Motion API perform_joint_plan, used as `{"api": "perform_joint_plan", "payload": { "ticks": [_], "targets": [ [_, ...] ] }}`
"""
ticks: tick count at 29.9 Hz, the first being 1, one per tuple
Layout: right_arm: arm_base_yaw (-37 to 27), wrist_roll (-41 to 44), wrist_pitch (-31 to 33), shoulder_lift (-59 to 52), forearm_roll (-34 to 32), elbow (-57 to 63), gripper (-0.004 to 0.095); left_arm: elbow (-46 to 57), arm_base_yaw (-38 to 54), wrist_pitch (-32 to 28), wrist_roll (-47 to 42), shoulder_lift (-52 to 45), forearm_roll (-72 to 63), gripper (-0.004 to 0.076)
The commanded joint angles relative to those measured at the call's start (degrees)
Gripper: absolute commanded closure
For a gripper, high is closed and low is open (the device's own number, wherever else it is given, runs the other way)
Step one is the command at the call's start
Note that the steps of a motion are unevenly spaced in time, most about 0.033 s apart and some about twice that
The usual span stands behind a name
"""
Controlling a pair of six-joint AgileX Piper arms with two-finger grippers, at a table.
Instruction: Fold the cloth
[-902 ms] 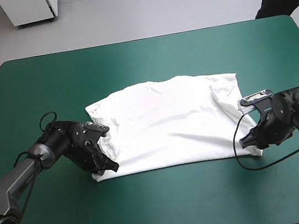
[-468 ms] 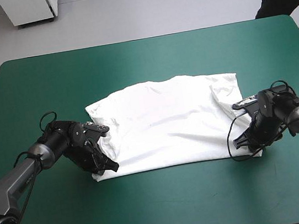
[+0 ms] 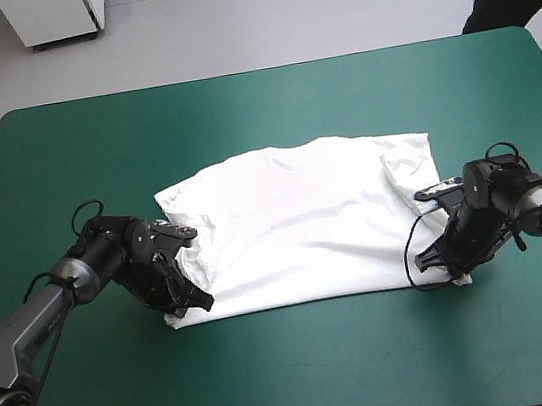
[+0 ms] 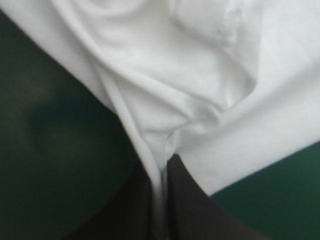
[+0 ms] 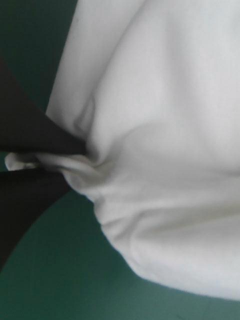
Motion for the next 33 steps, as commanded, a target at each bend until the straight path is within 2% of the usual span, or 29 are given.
{"api": "perform_joint_plan", "payload": {
  "ticks": [1,12,21,25,33],
  "targets": [
    [-0.3,-0.6,3.6,-1.7,-0.1,-1.5,0.0924,-2.3,-0.1,1.8,0.0,-3.8,0.6,0.0733],
    [-0.3,0.2,9.6,-11.4,0.3,-5.0,0.0925,-2.4,-0.1,8.4,-2.9,-12.7,2.6,0.0733],
    [-0.3,1.1,10.6,-19.4,3.0,-7.2,0.0925,-5.6,-0.1,11.5,-5.5,-20.8,2.6,0.0733],
    [-0.3,1.2,8.3,-19.0,2.7,-11.7,0.0925,-9.4,-0.1,9.4,-5.7,-21.1,3.0,0.0733],
    [-0.3,1.2,-1.9,-12.4,-0.5,-19.9,0.0925,-11.4,-0.1,-5.0,-10.4,-20.5,10.7,0.0733]
  ]
}}
